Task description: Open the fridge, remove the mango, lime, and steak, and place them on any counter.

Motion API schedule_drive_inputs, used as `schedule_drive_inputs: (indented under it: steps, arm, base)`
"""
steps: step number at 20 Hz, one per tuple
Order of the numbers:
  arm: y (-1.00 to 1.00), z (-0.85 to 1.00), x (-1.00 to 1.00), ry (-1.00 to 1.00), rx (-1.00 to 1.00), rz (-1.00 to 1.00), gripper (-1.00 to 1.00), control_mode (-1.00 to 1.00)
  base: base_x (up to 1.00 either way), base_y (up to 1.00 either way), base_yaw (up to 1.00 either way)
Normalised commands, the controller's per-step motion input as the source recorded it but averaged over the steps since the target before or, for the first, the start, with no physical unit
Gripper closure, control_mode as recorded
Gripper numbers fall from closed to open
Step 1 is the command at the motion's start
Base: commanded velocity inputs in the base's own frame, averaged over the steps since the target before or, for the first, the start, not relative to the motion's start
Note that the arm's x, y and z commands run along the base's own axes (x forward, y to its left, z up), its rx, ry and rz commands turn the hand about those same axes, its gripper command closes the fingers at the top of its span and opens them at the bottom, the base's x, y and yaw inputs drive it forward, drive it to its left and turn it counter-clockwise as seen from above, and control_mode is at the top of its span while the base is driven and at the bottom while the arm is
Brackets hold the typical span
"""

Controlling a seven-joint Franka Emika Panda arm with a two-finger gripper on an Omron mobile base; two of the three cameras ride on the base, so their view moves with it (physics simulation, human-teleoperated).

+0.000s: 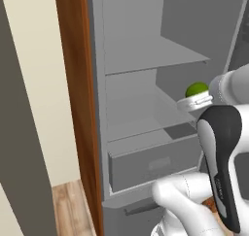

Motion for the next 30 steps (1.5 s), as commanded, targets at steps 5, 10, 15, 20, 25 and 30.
schedule_drive_inputs:
  steps: [5,10,15,20,25,30]
  arm:
    - [0.00,0.00,0.00,0.00,0.00,0.00,1.00,1.00]
    - [0.00,0.00,0.00,0.00,0.00,0.00,1.00,1.00]
    - [0.00,0.00,0.00,0.00,0.00,0.00,1.00,1.00]
    - [0.00,0.00,0.00,0.00,0.00,0.00,1.00,1.00]
    - [0.00,0.00,0.00,0.00,0.00,0.00,1.00,1.00]
    - [0.00,0.00,0.00,0.00,0.00,0.00,1.00,1.00]
  base:
    - [-1.00,-0.40,-0.19]
    - [-1.00,-0.32,-0.17]
    - [-1.00,-0.28,-0.16]
    - [-1.00,-0.32,-0.19]
    - [-1.00,-0.41,-0.30]
    - [-0.21,-0.06,-0.84]
